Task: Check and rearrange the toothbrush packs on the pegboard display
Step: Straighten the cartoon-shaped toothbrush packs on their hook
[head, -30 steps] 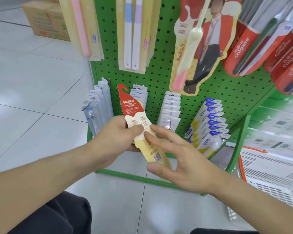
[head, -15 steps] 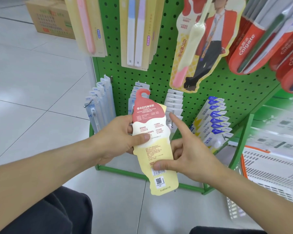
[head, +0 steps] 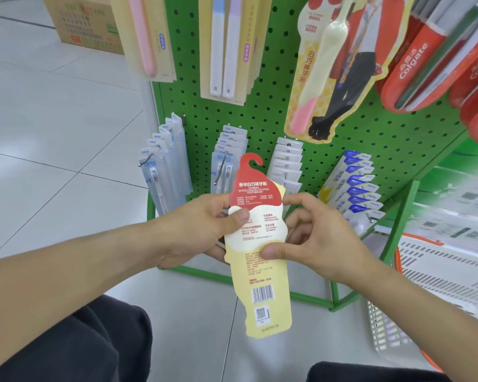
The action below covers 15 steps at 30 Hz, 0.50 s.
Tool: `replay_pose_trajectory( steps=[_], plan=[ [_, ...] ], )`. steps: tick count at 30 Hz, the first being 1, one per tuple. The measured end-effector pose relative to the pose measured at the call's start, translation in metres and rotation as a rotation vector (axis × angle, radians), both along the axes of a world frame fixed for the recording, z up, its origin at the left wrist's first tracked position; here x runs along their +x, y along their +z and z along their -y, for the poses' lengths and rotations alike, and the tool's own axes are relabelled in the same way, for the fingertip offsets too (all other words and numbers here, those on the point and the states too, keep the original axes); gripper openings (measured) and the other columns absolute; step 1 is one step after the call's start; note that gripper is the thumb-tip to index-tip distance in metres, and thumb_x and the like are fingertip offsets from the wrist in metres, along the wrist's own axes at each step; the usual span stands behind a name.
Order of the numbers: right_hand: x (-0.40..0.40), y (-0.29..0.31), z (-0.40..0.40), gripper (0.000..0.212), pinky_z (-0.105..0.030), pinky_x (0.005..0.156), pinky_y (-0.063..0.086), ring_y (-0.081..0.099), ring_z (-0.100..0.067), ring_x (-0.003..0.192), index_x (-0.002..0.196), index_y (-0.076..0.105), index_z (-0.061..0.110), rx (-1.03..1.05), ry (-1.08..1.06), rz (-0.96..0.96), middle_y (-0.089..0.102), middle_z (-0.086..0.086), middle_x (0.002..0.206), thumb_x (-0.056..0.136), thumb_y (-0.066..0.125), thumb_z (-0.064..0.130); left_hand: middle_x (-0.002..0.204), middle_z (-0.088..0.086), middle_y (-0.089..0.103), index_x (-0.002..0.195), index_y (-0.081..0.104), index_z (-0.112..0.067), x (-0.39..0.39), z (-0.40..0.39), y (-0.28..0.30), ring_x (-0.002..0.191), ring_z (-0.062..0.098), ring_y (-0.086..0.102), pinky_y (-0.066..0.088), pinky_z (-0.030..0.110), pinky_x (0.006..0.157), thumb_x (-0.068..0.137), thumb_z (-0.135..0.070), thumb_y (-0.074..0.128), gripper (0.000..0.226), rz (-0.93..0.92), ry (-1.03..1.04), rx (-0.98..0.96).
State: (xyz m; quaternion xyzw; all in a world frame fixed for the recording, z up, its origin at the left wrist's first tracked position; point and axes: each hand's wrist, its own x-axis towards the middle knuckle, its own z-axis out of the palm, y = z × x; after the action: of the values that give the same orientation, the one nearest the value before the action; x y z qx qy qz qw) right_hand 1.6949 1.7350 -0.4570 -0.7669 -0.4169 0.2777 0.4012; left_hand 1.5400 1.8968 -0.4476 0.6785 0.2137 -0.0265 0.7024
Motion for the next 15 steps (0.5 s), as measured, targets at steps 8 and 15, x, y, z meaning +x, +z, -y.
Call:
replay_pose_trajectory(
  steps=[8, 15],
  plan=[
    [0.000, 0.002, -0.001, 0.079, -0.046, 0.063, 0.055, 0.066, -0.023, 0.062, 0.115, 0.057, 0.034, 0.100, -0.075, 0.021, 0.067, -0.003, 0.075, 0.046, 0.087, 0.059, 0.107, 0.008, 0.075, 0.118, 0.061, -0.020, -0.005, 0.008, -0.001, 0.096, 0.023, 0.074, 0.063, 0.032, 0.069, 0.104, -0.022, 0.047, 0.020, -0.085, -0.312, 0.036],
    [0.000, 0.006, 0.002, 0.042, -0.053, 0.060, 0.057, 0.068, -0.039, 0.063, 0.075, 0.065, 0.020, 0.107, -0.126, 0.056, 0.071, -0.011, 0.063, 0.072, 0.072, 0.061, 0.117, 0.007, 0.073, 0.124, 0.058, -0.017, -0.004, 0.007, -0.008, 0.102, 0.023, 0.073, 0.062, 0.034, 0.074, 0.104, -0.026, 0.049, 0.023, -0.119, -0.461, 0.186]
  ],
)
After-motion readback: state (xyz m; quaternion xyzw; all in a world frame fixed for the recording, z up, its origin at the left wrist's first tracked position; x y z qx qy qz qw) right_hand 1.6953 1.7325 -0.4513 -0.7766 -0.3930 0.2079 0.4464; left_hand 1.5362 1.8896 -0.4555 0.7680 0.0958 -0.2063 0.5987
